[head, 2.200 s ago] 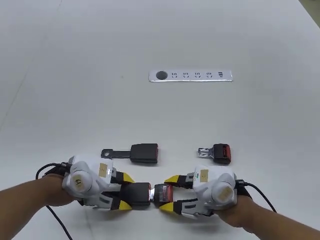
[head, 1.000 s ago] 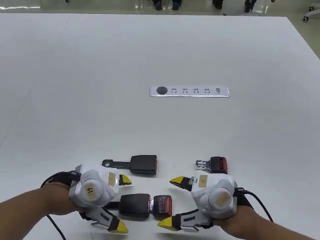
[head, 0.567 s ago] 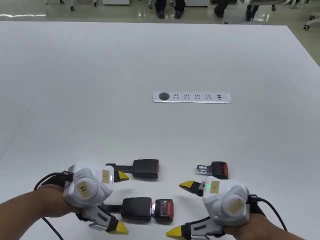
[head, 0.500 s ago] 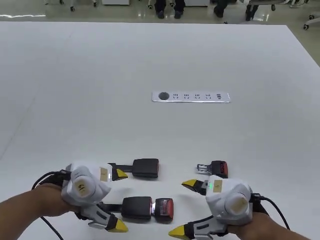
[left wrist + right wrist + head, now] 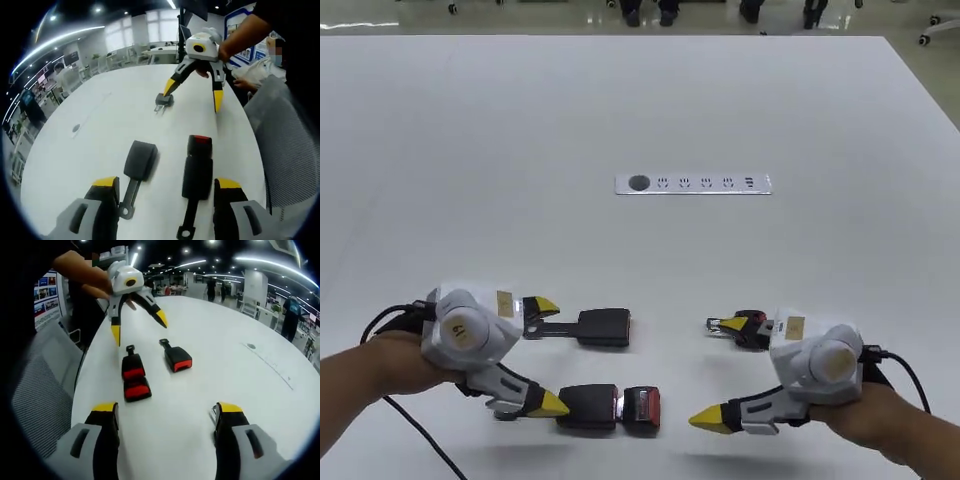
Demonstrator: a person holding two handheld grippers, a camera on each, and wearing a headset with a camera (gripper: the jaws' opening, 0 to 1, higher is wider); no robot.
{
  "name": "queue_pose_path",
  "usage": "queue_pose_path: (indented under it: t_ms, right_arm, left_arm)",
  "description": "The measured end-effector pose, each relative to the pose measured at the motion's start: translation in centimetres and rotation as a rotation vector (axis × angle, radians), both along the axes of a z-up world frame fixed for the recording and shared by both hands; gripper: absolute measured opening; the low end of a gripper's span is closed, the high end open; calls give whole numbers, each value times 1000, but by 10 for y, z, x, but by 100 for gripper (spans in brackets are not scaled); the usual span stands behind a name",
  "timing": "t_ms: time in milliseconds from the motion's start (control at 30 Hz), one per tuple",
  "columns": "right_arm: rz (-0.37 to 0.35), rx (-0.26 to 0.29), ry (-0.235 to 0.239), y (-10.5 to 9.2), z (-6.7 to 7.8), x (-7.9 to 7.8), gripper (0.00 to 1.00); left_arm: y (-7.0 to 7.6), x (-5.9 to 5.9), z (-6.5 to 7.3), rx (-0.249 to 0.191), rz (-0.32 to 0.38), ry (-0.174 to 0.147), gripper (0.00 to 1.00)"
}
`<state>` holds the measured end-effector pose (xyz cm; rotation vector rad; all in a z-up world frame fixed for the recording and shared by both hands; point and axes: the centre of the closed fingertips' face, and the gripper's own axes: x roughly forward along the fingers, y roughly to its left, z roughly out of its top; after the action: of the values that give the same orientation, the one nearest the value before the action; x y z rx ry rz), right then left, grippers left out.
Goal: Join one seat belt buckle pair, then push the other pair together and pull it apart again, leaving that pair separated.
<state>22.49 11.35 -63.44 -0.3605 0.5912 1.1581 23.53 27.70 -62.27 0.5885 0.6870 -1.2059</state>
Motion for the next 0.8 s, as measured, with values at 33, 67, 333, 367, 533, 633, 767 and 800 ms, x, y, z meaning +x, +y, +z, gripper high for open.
queue_pose_path:
  t_ms: [33,67,333,367,533,633,767,800]
  right_arm:
    - [-5,-3,-6,-3,0,3,79]
    - [-9,-8,-6,-7,-1,8,79]
    - [-24,-29,6,-33,-8,35,77]
    - [-24,-42,10,-36,-11,37,76]
    - [-28,-63,26,-47,-17,47,74]
    - [-22,-72,36,-52,-22,55,74]
    - [-13,-93,61,-57,-33,59,72]
    - [-14,-103,68,-59,-37,61,71]
  left_arm:
    - [-1,3,1,-2,-1,-4,80]
    - [-3,6,3,-4,-1,-8,80]
    - [-12,25,-6,1,-39,-17,77]
    - [-15,26,-6,-2,-42,-17,75]
    - [-21,35,-14,1,-42,-3,74]
    - [-20,41,-26,8,-48,8,74]
    - [-22,46,-38,30,-53,18,71]
    - [-22,47,-41,35,-56,17,71]
